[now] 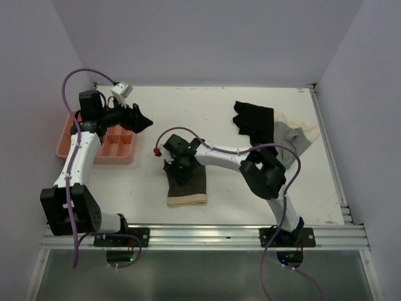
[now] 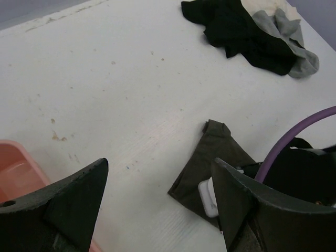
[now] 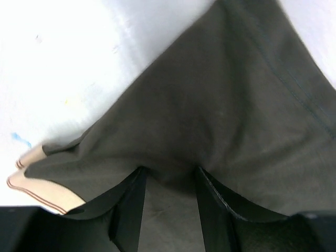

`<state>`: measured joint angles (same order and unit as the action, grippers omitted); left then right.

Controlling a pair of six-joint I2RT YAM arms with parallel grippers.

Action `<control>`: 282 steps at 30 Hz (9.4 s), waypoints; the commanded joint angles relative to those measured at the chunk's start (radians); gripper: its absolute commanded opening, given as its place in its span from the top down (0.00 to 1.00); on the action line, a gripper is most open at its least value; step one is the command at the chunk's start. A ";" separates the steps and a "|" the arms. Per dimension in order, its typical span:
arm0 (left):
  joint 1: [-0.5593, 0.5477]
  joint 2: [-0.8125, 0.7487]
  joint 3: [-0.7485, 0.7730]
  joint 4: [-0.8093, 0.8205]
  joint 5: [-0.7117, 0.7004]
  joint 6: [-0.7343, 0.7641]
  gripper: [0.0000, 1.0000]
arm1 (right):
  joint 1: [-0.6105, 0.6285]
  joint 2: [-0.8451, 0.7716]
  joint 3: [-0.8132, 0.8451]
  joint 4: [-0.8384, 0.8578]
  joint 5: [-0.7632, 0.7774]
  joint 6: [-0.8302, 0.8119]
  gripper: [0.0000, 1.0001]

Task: Roll the underwear
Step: Fold the underwear

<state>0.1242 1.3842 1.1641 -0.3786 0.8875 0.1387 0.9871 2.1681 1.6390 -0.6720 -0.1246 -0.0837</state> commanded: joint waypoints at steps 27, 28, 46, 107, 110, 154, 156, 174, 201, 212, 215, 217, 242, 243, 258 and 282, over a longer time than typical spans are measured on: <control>-0.299 -0.051 -0.205 -0.082 -0.233 0.147 0.28 | -0.292 -0.470 -0.382 0.275 0.239 0.808 0.61; -0.325 -0.036 -0.204 -0.092 -0.217 0.165 0.30 | -0.297 -0.464 -0.415 0.291 0.215 0.791 0.64; -0.380 0.395 -0.192 0.049 -0.223 0.020 0.61 | -0.387 -0.372 -0.689 0.482 0.115 0.849 0.75; -0.199 0.609 0.036 -0.158 0.019 0.183 0.67 | -0.199 -0.039 -0.499 0.712 0.006 1.078 0.86; -0.198 0.546 0.005 -0.128 0.016 0.190 0.67 | -0.206 -0.050 -0.510 0.724 -0.007 1.064 0.87; -0.555 -0.031 -0.507 0.260 -0.485 0.306 1.00 | -0.211 -0.238 -0.694 0.824 -0.075 1.179 0.81; -0.575 -0.039 -0.512 0.271 -0.533 0.308 1.00 | -0.211 -0.261 -0.686 0.795 -0.069 1.156 0.81; -0.589 -0.066 -0.514 0.302 -0.734 0.196 1.00 | -0.133 -0.519 -0.774 0.793 -0.006 1.249 0.78; -0.529 0.104 -0.409 0.218 -0.794 -0.066 1.00 | -0.013 -0.441 -0.703 0.859 0.184 1.348 0.87; -0.431 0.147 -0.396 0.205 -0.639 -0.129 1.00 | -0.213 -0.237 -0.667 0.841 0.005 1.135 0.88; -0.423 0.157 -0.394 0.213 -0.567 -0.186 1.00 | -0.283 -0.254 -0.579 0.780 -0.061 0.974 0.87; -0.423 0.159 -0.389 0.230 -0.550 -0.201 1.00 | -0.304 -0.296 -0.518 0.727 -0.072 0.937 0.85; -0.527 0.076 -0.406 0.280 -0.700 -0.188 1.00 | -0.159 -0.173 -0.734 1.075 -0.089 1.222 0.84; -0.544 0.072 -0.405 0.277 -0.700 -0.185 1.00 | -0.159 -0.163 -0.739 1.092 -0.092 1.230 0.84; -0.638 0.239 -0.330 0.236 -0.633 -0.149 1.00 | -0.156 -0.281 -0.775 1.077 -0.073 1.216 0.85; -0.638 0.288 -0.290 0.181 -0.668 -0.143 1.00 | -0.185 -0.345 -0.811 0.968 0.105 1.205 0.89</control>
<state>-0.5121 1.6878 0.9051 -0.1291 0.2546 -0.0319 0.8093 1.7798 0.8410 0.2543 -0.0696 1.1160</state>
